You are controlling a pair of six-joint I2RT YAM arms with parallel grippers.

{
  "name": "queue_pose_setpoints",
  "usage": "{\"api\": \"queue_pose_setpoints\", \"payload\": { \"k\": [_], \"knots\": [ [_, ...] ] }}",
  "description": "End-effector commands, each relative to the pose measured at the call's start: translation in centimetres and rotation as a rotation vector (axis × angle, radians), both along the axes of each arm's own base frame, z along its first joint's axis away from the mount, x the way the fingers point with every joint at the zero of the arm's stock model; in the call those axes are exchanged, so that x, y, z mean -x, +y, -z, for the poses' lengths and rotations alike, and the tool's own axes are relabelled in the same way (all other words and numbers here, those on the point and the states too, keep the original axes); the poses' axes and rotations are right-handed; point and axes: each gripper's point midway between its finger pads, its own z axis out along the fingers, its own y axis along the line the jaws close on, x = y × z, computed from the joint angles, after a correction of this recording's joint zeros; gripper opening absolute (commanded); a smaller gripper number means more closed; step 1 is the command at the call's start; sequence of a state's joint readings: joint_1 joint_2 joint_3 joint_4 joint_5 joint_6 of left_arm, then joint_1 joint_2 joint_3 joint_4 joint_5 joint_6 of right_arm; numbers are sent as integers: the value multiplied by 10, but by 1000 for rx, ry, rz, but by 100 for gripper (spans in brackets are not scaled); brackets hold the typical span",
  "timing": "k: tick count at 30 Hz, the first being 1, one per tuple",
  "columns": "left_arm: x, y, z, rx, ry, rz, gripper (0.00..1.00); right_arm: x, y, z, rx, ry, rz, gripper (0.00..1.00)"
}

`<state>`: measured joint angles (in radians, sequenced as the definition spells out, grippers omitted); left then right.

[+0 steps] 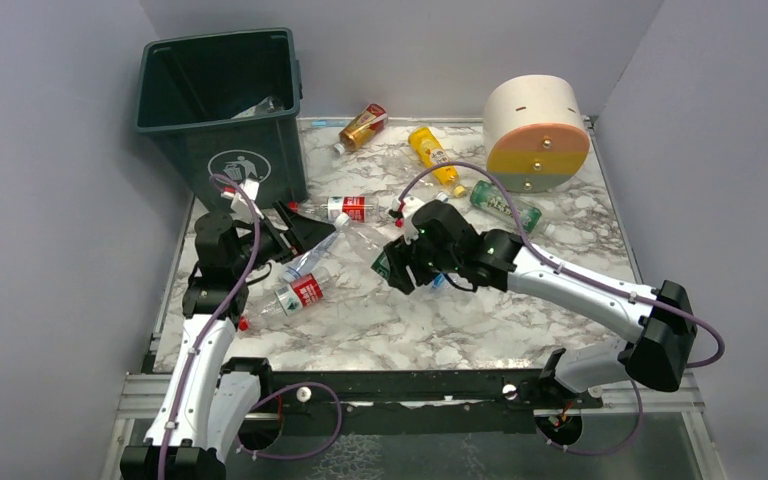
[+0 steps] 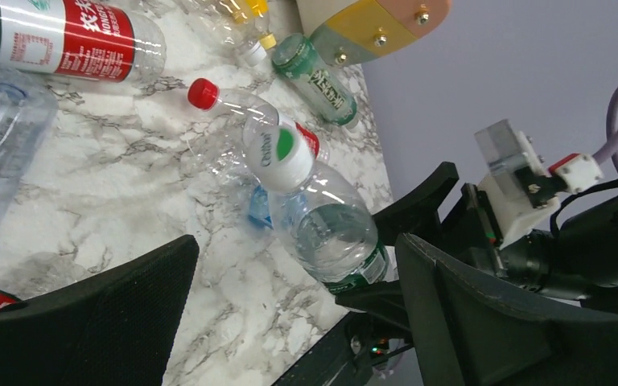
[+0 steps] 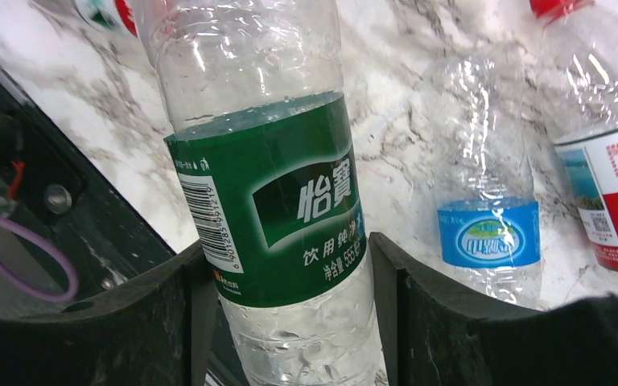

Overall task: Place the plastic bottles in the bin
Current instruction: Pick up the plastic bottle at the center of the board.

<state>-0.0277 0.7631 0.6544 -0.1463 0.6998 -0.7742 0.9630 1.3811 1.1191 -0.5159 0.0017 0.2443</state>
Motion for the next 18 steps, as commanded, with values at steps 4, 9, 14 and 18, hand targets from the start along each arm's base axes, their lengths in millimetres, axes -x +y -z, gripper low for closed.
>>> {"api": "queue_pose_setpoints", "payload": {
  "k": [4,9,14,18],
  "knots": [
    [-5,-9,-24,107,-84,-5,99,-9,39,-64,-217,-34,-24,65],
    [-9,-12,-27,138,-108,-25,99,-6,61,-76,-292,4,-73,64],
    [-11,-17,-27,164,-113,-33,99,-3,75,-82,-343,34,-101,62],
    [-11,-21,-25,167,-116,-34,99,0,81,-85,-367,51,-124,62]
  ]
}}
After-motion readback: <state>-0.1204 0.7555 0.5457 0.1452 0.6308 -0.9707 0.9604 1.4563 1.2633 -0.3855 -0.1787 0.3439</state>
